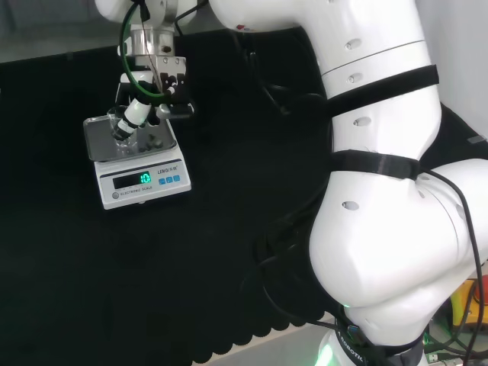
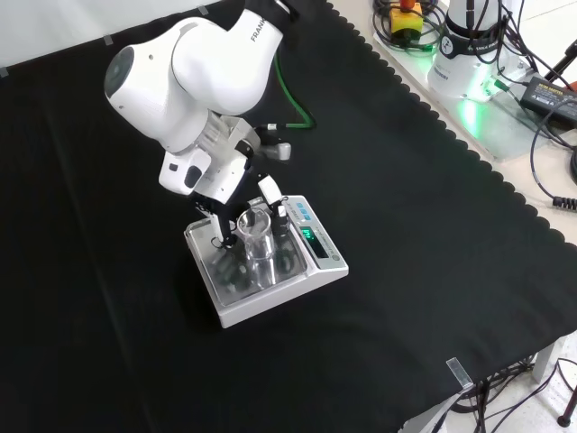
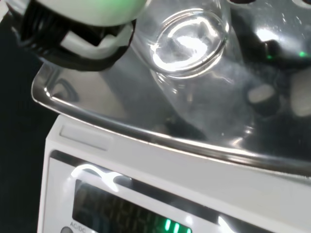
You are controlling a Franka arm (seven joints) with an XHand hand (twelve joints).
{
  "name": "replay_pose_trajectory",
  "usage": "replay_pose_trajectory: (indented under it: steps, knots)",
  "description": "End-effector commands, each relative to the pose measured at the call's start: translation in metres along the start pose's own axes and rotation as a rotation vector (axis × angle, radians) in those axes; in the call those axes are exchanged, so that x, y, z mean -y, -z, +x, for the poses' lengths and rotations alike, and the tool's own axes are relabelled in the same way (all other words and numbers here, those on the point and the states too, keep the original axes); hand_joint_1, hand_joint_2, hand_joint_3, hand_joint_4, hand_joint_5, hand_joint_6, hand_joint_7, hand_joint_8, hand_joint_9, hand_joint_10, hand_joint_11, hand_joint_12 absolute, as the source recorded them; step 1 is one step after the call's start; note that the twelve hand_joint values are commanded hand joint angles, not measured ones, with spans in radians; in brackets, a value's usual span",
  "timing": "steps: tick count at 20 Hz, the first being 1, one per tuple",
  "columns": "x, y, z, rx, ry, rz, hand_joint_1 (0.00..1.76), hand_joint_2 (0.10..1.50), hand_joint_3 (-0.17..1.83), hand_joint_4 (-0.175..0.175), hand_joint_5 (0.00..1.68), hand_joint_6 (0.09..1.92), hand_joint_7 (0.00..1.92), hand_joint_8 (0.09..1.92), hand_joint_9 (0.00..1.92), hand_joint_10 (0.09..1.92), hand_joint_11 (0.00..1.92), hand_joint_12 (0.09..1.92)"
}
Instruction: Put the beaker on the electronic balance.
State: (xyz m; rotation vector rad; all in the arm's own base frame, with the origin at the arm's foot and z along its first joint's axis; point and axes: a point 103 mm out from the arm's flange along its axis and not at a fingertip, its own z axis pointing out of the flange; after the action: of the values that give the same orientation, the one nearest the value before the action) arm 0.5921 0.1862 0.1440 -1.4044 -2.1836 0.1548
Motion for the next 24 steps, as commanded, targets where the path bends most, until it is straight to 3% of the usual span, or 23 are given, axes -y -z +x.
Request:
replay_pose_trajectory:
  steps: [1,3,4,5,6,7,9,11,12,14,17,20,24]
  knots:
    - [-0.003,-0.002,0.001,0.006,-0.005,0.003,1.20,0.55,0.85,-0.175,1.30,0.72,1.72,0.40,1.75,0.55,1.51,0.79]
    - [-0.003,-0.001,0.001,-0.003,-0.002,0.004,1.20,0.55,0.85,-0.175,1.30,0.72,1.72,0.40,1.75,0.55,1.51,0.79]
    - [-0.002,-0.001,-0.001,-0.018,0.001,0.023,1.20,0.55,0.85,-0.157,1.30,0.71,1.72,0.41,1.76,0.56,1.50,0.79]
    - [-0.002,0.000,-0.003,-0.036,0.005,0.048,1.17,0.57,0.80,-0.035,1.29,0.70,1.68,0.41,1.75,0.55,1.47,0.81]
    - [-0.001,0.000,-0.005,-0.042,0.008,0.068,1.08,0.57,0.74,-0.053,1.18,0.73,1.57,0.46,1.68,0.54,1.38,0.89]
    - [0.001,0.001,-0.008,-0.045,0.013,0.077,0.97,0.56,0.66,-0.084,0.93,0.79,1.36,0.58,1.52,0.55,1.25,0.99]
    - [0.003,0.004,-0.009,-0.044,0.017,0.088,0.78,0.57,0.51,-0.108,0.48,0.70,0.80,0.81,0.99,0.67,0.91,1.23]
    - [0.006,0.008,-0.010,-0.045,0.018,0.088,0.63,0.58,0.36,-0.107,0.19,0.38,0.26,0.81,0.37,0.82,0.51,1.39]
    - [0.007,0.009,-0.011,-0.048,0.019,0.085,0.58,0.60,0.30,-0.105,0.12,0.26,0.13,0.72,0.19,0.84,0.35,1.44]
    - [0.011,0.013,-0.012,-0.056,0.021,0.084,0.52,0.61,0.21,-0.102,0.04,0.09,0.03,0.38,0.04,0.62,0.12,1.48]
    - [0.018,0.022,-0.013,-0.067,0.022,0.088,0.49,0.62,0.15,-0.096,0.00,0.09,0.00,0.09,0.00,0.27,0.01,1.43]
    - [0.031,0.035,-0.017,-0.083,0.026,0.066,0.48,0.63,0.11,-0.094,0.00,0.09,0.00,0.09,0.00,0.11,0.00,1.36]
    - [0.064,0.060,-0.029,-0.141,0.063,-0.016,0.47,0.64,0.09,-0.092,0.00,0.09,0.00,0.09,0.00,0.09,0.00,1.33]
